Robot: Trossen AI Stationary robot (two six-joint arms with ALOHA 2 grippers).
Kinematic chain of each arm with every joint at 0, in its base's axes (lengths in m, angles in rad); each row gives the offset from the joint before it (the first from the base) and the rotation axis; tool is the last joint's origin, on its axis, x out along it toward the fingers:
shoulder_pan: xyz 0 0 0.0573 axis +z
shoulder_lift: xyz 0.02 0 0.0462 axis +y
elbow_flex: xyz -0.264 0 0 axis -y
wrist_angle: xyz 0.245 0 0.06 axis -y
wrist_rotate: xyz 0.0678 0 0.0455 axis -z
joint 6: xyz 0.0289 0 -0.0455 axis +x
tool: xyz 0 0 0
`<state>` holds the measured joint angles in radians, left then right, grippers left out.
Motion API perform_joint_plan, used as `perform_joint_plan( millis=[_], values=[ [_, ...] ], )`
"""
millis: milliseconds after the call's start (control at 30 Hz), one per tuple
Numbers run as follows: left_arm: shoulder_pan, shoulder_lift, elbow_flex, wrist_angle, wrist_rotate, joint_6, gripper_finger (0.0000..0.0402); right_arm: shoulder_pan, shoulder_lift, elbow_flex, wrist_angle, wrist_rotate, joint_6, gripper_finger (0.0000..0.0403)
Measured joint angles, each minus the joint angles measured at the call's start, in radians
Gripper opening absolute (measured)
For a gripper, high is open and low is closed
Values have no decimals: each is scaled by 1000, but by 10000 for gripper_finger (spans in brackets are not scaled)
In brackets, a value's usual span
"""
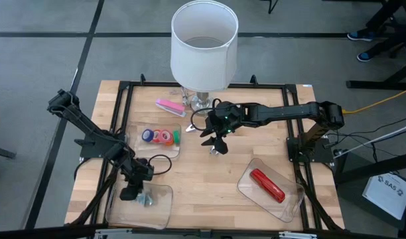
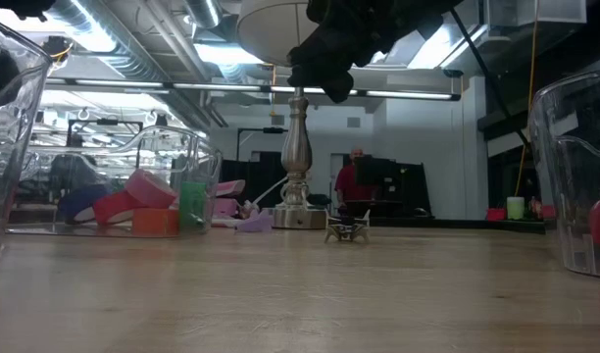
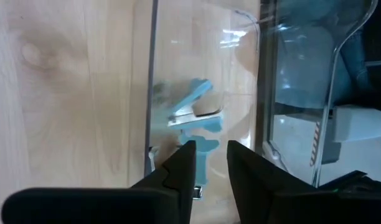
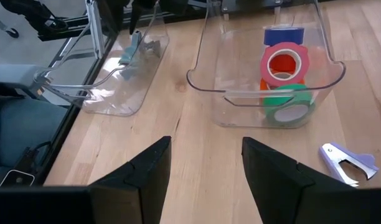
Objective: Pick and place Stapler, Stapler remover, tape
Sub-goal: Put the top gray staple remover into the bottom left transparent bin, then put the purple staple remover into the bottom left transparent bin
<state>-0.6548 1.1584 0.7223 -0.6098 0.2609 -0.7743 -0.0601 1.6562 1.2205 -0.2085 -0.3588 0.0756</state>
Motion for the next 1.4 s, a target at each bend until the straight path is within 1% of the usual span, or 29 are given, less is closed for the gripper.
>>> perform_joint_plan(
  millis=[133,367,567,933,1167,1300,1400],
  values=[
    [0,0,0,-2,-1,9,98,0,0,0,2,0,23,197],
    [5,-16,0,-31,-2,83,115,0,0,0,2,0,50,197],
    [16,-54,0,-80,-52,144,112,0,0,0,2,0,60,197],
    [88,-193,0,-171,-221,302,115,0,0,0,19,0,72,197],
    [136,-268,0,-180,-359,397,115,0,0,1,33,5,-8,197],
    [167,-303,0,-180,-454,442,111,0,0,1,33,51,-58,197],
    [195,-329,0,-168,-556,473,110,0,0,1,33,90,-90,197]
  ],
)
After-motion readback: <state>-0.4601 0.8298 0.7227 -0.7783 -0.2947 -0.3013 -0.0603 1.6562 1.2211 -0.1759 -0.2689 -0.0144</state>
